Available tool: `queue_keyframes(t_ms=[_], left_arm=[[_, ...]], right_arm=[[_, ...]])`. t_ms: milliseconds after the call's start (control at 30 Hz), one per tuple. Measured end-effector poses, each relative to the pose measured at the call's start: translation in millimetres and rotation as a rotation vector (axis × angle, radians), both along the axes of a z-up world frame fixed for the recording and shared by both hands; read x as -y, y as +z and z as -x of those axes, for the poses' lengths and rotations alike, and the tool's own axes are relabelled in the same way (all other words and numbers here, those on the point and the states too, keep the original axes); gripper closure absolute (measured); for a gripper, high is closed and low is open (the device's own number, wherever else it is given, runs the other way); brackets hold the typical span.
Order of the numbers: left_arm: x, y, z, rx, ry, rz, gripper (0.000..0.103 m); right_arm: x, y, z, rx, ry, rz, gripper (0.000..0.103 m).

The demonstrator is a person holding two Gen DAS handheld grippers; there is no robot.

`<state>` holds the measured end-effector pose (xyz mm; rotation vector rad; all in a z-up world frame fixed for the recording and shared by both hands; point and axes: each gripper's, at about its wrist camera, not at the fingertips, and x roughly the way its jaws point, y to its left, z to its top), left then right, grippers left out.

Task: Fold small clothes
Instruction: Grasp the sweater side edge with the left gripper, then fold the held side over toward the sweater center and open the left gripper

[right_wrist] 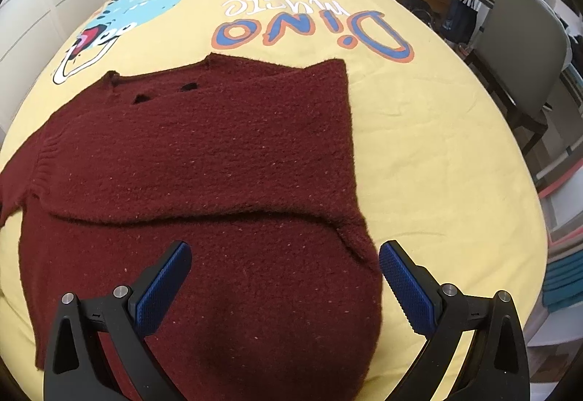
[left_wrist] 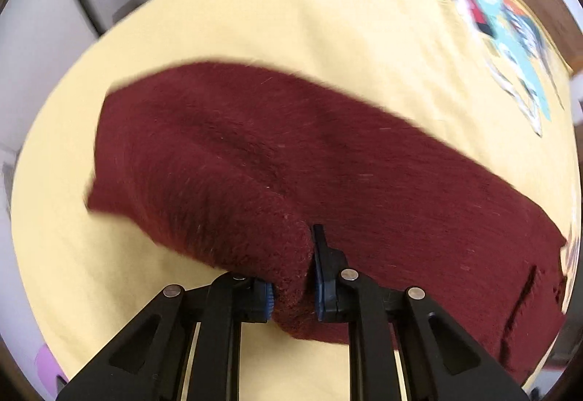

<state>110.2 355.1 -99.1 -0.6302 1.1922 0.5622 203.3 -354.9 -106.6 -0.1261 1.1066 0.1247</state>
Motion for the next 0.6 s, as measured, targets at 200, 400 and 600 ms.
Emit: queue_keyframes(t_ms=[200, 400, 600], left_arm=[[52, 43, -24, 0.074, -0.136, -0.02, 0.09], [131, 86, -47, 0.182, -0.293, -0.014, 0.09], [229, 92, -64, 0.22, -0.473, -0.025, 0.09]], right_arm=[[3, 14, -9, 0.034, -0.004, -0.007, 0.0], [-2, 27, -17, 0.059, 0.022, -0.016, 0.0], [-5, 34, -22, 0.069, 0.035, -0.037, 0.0]])
